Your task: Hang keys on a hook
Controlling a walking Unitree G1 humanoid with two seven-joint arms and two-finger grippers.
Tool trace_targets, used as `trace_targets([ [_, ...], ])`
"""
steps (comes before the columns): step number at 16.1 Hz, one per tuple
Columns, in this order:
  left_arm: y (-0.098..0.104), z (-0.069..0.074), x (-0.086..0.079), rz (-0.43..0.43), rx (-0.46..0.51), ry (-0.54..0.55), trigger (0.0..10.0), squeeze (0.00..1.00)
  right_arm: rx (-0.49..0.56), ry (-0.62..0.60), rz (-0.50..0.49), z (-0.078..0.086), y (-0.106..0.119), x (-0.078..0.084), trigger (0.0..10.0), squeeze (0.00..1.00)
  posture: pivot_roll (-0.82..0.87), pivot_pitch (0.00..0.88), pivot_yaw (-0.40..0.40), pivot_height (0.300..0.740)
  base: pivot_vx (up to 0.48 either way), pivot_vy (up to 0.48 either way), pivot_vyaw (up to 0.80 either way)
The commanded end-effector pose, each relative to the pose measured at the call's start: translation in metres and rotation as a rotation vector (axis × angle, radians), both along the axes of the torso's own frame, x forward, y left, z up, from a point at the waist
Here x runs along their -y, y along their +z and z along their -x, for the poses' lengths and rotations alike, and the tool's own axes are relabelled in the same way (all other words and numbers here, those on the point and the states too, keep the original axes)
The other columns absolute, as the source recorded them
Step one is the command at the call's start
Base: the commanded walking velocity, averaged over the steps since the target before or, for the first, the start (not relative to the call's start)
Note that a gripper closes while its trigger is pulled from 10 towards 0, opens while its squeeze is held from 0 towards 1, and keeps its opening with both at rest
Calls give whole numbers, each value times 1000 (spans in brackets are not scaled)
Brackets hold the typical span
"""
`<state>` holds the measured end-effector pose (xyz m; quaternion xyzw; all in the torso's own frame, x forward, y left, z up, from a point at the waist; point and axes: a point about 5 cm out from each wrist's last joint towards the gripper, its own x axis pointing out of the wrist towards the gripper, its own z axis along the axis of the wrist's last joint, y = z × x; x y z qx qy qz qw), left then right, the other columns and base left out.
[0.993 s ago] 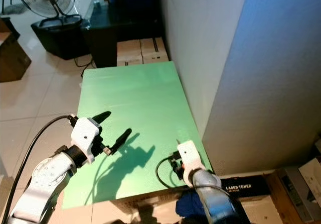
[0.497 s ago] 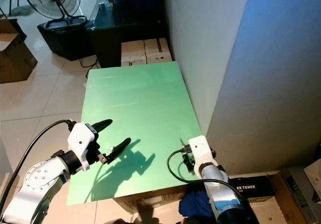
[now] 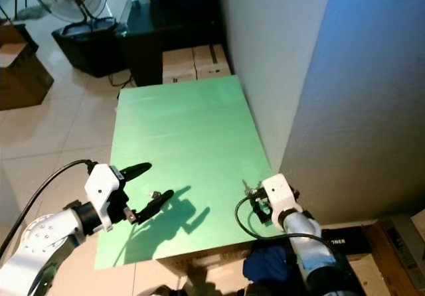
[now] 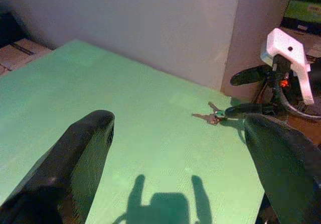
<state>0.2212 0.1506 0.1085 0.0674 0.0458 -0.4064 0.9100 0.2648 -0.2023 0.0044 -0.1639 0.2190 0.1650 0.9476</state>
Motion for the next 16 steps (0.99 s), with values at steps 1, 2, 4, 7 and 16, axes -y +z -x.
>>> trace_targets([
  [1,6,1,-5,-6,12,9,10000,0,26,39,-26,-4,5,0,10000,0,-15,132,128,740,0,0,0],
  [2,9,2,-7,-2,12,10,10000,0,40,63,-40,-4,8,2,10000,0,-9,136,124,740,0,0,0],
  [4,13,6,-8,-1,10,13,10000,0,56,129,-30,-2,10,7,10000,0,7,145,117,740,0,0,0],
  [7,15,12,-10,-2,2,16,10000,0,56,195,-36,0,11,11,10000,0,18,151,113,740,0,0,0],
  [16,25,19,-14,-27,-27,-13,10000,0,28,172,12,-12,14,26,10000,0,72,206,128,740,0,0,0],
])
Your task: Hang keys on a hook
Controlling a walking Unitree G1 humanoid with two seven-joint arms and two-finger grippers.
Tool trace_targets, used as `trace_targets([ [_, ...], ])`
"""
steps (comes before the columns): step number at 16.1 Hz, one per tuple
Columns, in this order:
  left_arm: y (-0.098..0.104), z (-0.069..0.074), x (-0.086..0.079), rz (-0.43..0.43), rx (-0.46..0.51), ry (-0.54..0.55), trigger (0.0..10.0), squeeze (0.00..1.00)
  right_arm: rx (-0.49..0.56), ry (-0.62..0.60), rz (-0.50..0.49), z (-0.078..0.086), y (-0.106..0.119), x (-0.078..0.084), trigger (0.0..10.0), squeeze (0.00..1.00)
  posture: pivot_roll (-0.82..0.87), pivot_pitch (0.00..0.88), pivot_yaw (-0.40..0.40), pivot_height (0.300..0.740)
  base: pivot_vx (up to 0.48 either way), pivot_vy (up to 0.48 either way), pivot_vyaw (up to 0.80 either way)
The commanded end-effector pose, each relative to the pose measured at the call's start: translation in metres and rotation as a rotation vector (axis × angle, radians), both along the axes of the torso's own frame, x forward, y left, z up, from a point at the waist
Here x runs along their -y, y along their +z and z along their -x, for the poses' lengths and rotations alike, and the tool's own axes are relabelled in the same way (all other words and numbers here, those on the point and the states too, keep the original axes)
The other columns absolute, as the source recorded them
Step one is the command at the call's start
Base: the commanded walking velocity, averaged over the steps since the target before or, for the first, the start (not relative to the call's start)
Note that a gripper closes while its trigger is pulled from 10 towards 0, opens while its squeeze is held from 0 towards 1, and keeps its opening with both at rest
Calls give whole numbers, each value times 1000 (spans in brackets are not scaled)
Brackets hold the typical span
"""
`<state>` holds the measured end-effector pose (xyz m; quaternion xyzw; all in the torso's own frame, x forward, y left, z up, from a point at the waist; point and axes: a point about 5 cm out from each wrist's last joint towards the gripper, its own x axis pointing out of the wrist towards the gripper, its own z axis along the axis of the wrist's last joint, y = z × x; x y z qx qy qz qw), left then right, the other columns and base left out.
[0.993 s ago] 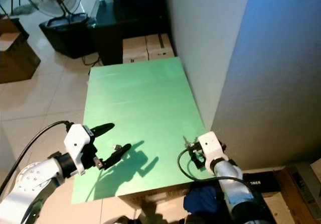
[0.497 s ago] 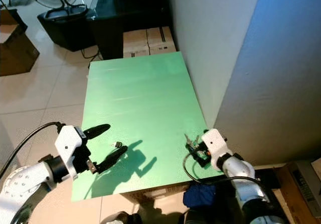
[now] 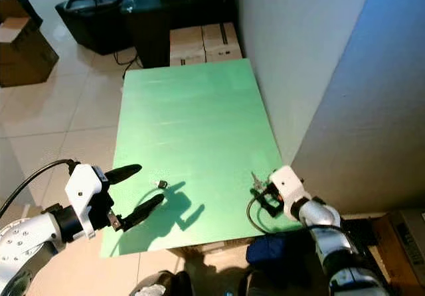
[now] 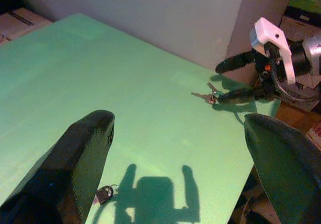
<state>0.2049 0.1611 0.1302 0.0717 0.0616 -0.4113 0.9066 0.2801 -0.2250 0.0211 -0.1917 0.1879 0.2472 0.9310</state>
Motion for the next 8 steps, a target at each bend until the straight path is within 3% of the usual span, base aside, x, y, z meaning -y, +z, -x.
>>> trace_targets([
  [1,3,3,-3,-8,-3,-2,10000,0,0,-13,5,1,-1,4,10000,0,75,209,128,740,0,0,0],
  [5,4,5,-3,-7,-6,6,10000,0,-9,12,16,1,-1,4,10000,0,77,203,117,740,0,0,0],
  [6,3,5,-3,-8,-5,9,10000,0,-15,13,16,1,-1,5,9216,0,78,195,116,740,0,0,0],
  [7,3,5,-4,-8,-4,10,10000,0,-17,14,16,1,-1,6,6980,0,78,195,116,740,0,0,0],
  [8,4,5,-5,-9,-3,12,10000,0,-24,18,14,2,-2,7,1020,0,77,195,115,740,0,0,0],
])
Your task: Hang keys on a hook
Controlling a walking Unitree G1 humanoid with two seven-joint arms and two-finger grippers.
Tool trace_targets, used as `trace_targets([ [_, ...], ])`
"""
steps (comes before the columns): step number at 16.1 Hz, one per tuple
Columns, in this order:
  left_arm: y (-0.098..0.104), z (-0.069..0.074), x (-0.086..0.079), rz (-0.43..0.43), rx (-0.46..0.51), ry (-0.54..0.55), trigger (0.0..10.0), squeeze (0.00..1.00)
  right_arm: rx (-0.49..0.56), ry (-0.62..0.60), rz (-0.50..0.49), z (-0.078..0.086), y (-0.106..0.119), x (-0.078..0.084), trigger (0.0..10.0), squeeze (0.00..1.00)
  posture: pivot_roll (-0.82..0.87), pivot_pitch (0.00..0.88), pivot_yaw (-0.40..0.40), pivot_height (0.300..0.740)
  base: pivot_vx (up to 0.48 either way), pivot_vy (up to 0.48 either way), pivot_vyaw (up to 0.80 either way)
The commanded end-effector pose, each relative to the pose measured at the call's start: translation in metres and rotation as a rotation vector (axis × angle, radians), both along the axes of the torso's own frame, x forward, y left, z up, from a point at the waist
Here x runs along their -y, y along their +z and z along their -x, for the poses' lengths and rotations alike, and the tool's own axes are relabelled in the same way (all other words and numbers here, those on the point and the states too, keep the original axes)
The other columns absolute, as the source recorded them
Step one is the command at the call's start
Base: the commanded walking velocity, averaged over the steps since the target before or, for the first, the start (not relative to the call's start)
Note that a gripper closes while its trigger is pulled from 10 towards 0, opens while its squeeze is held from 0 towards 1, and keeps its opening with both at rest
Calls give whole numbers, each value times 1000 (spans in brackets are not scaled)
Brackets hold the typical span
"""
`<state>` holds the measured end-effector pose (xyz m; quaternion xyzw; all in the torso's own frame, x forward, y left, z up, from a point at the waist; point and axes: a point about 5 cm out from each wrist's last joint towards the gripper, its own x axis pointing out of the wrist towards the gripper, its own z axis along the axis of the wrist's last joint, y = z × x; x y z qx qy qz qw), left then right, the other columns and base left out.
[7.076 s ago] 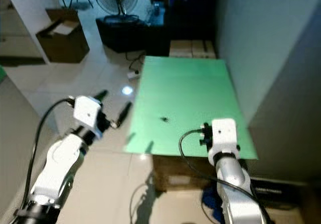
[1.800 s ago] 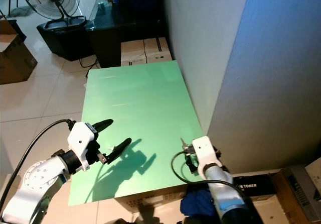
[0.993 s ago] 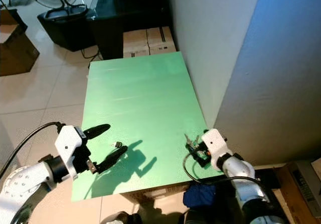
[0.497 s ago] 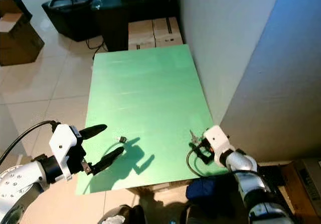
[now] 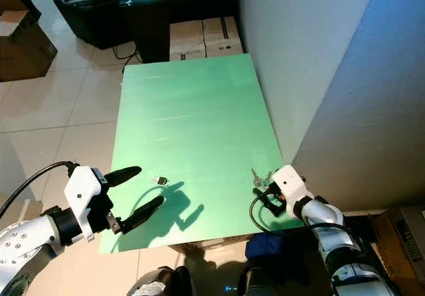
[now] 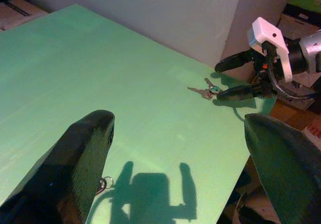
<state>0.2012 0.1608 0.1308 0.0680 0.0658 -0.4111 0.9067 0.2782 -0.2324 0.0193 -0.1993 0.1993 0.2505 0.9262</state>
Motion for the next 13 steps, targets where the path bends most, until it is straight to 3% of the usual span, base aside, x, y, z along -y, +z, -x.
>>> trace_targets([
  [1,3,1,-5,-14,8,11,10000,0,-8,15,-5,1,0,1,0,0,77,192,116,740,0,0,0],
  [13,5,-4,-6,-18,20,28,10000,0,-34,7,4,-3,4,8,0,0,94,205,105,740,0,0,0],
])
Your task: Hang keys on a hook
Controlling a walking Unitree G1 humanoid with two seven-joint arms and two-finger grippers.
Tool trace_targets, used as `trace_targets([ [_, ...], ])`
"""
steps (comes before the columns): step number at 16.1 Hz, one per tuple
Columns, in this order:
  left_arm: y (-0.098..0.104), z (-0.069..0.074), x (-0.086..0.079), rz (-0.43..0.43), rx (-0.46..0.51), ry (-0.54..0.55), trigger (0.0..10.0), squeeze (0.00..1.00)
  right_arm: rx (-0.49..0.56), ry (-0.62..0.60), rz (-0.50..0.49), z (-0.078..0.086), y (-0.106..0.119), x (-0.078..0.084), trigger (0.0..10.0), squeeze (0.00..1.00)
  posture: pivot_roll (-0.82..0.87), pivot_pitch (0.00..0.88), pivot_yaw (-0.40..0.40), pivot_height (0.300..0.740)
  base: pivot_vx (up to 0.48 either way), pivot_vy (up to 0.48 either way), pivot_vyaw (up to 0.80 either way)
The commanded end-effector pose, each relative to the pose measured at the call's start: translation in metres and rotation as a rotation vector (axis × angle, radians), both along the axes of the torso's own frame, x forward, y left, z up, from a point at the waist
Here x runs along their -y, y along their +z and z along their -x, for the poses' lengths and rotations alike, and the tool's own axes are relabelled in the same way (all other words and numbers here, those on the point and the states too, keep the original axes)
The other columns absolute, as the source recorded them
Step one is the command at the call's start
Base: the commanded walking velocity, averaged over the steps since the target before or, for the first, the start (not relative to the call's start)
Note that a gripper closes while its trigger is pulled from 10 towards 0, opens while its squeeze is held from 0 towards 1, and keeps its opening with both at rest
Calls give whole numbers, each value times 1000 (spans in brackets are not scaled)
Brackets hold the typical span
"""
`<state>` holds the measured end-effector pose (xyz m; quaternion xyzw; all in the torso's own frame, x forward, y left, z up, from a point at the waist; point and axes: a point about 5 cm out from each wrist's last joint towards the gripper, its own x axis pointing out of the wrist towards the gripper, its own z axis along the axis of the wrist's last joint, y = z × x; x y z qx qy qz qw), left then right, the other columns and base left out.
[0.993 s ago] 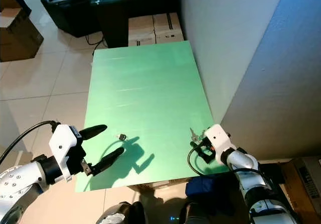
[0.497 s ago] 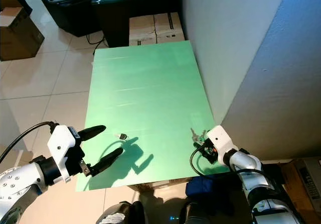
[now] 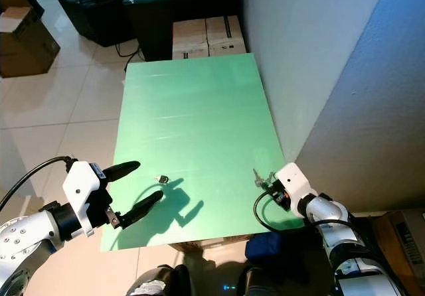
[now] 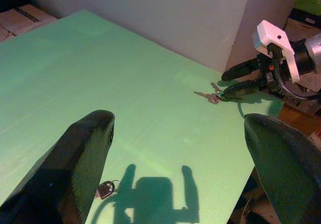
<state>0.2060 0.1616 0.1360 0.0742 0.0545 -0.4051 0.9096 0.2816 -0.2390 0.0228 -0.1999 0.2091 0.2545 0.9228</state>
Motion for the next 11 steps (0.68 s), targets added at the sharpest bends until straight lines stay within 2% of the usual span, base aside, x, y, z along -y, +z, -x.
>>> trace_targets([
  [1,1,1,-5,-17,-6,19,10000,0,-32,8,2,1,-2,2,0,0,94,205,105,740,0,0,0],
  [6,3,3,-7,-24,-4,24,10000,0,-25,2,12,-3,1,2,0,0,108,217,104,740,0,0,0],
  [8,4,5,-7,-26,-4,28,10000,0,-14,7,20,-3,2,2,4824,0,116,220,102,740,0,0,0],
  [9,4,6,-8,-26,-5,29,10000,0,-4,8,26,-3,2,2,10000,0,116,220,102,740,0,0,0],
  [10,4,7,-8,-28,-7,30,10000,0,-2,10,6,-3,2,0,10000,145,116,220,102,740,0,0,0],
  [11,4,7,-9,-29,-8,32,10000,0,-1,17,-7,-2,1,-1,10000,1000,116,220,102,740,0,0,0],
])
